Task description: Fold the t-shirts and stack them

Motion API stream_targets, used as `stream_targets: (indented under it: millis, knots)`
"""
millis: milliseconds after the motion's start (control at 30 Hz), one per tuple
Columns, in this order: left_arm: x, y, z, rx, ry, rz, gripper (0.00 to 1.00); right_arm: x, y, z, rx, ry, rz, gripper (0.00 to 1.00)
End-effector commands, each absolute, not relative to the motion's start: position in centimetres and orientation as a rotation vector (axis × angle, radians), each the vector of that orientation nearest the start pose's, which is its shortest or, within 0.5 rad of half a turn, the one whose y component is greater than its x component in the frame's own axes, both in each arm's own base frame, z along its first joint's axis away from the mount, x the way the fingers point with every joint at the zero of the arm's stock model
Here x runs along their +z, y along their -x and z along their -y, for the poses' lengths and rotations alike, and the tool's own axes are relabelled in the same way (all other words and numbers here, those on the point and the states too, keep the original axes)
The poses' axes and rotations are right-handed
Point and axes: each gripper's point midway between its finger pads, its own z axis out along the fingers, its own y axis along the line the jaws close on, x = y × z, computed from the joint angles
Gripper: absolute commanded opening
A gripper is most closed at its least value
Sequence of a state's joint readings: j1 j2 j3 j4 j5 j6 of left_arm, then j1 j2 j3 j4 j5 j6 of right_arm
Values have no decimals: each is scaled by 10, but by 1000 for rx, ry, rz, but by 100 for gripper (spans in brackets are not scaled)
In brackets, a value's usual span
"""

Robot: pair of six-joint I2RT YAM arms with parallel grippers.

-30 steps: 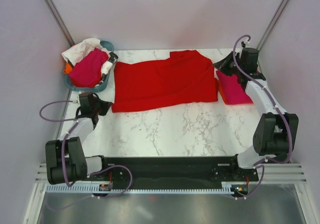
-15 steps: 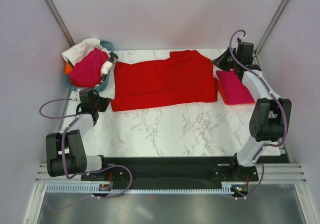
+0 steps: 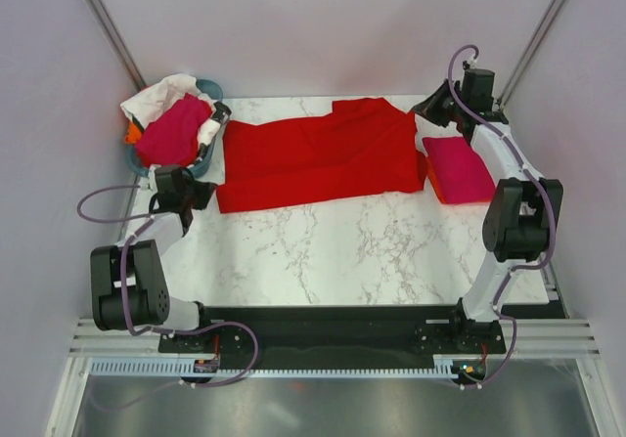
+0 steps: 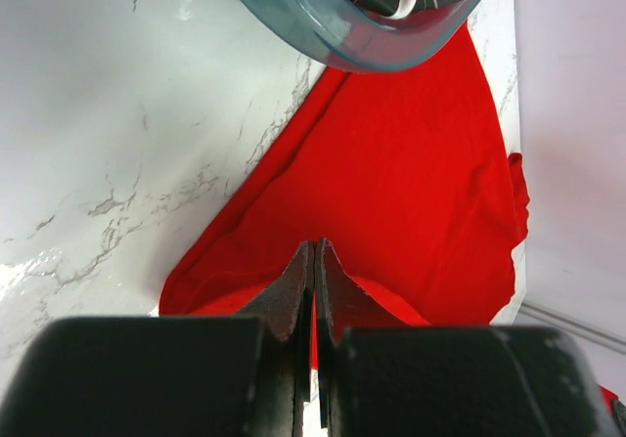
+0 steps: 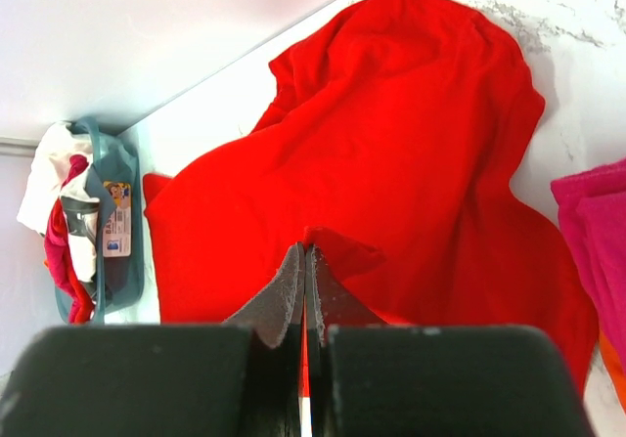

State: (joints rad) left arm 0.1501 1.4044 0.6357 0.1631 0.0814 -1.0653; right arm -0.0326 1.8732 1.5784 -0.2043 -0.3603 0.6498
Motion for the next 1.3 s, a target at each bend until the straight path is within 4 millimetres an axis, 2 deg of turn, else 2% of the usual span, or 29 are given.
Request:
stream_targets:
  millis: [0, 433, 700, 1133, 1167, 1200, 1233, 1267]
  knots:
    - [109, -409, -9, -647, 1235, -1795, 2, 231, -552, -66, 733, -457, -2020, 0]
    - [105, -430, -4, -677, 1257, -1782, 2, 213, -574, -66, 736, -467, -2047, 0]
    - [103, -439, -5, -676, 1267, -1779, 2, 219, -589, -65, 737, -456, -2026, 0]
    - [89, -455, -2, -718, 1293, -1756, 2, 191, -612, -68, 759, -469, -2058, 1]
    - [88, -456, -2, -718, 1292, -1759, 2, 191, -614, -68, 765, -466, -2056, 3]
    - [88, -457, -2, -716, 1283, -1763, 2, 189, -615, -70, 771, -460, -2059, 21]
    - [89, -458, -1, -715, 1274, -1765, 5, 184, -616, -70, 774, -462, -2067, 34]
    - [92, -458, -2, -711, 1261, -1763, 11, 183, -616, -70, 773, -461, -2068, 47]
